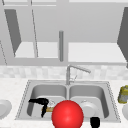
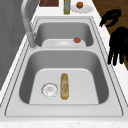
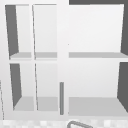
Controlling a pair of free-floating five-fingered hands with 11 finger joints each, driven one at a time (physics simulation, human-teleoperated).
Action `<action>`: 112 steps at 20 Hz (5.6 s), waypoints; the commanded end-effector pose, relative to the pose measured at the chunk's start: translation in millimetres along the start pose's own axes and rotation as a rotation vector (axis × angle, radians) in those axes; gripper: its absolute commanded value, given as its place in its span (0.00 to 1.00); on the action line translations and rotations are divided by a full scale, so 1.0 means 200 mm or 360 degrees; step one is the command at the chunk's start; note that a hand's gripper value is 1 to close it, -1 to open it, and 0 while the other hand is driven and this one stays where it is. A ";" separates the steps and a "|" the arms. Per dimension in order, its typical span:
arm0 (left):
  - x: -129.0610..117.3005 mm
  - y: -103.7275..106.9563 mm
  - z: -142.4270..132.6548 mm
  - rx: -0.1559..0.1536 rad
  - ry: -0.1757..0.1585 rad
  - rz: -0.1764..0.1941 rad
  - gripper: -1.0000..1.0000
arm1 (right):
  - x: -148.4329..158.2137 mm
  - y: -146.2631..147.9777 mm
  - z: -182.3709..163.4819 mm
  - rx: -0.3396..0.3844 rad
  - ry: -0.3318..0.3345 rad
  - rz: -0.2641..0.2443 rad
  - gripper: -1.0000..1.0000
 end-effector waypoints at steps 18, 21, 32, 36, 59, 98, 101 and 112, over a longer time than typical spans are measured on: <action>0.05 -0.04 0.08 0.0091 -0.0458 -0.0029 0.00 | 0.00 0.00 0.00 0.0000 0.0000 0.0000 0.50; 0.06 -0.04 0.10 0.0122 -0.0543 -0.0011 0.00 | 0.00 0.00 0.00 0.0000 0.0000 0.0000 0.50; 0.12 -0.02 0.16 0.0162 -0.0903 0.0000 0.00 | 0.00 0.00 0.00 0.0000 0.0000 0.0000 0.50; 0.13 -0.03 0.18 0.0136 -0.1026 0.0000 0.00 | 0.00 0.00 0.00 0.0000 0.0000 0.0000 0.50; 0.16 0.04 0.32 0.0102 -0.1106 0.0003 0.00 | 0.00 0.00 0.00 0.0000 0.0000 0.0000 0.50; 0.27 0.18 0.66 0.0151 -0.1944 -0.0098 0.00 | 0.00 0.00 0.00 0.0000 0.0000 0.0000 0.50; 0.27 0.14 0.73 0.0172 -0.1932 -0.0095 0.00 | 0.00 0.00 0.00 0.0000 0.0000 0.0000 0.50; 0.28 -0.06 1.05 0.0268 -0.1872 -0.0140 0.00 | 0.00 0.00 0.00 0.0000 0.0000 0.0000 0.50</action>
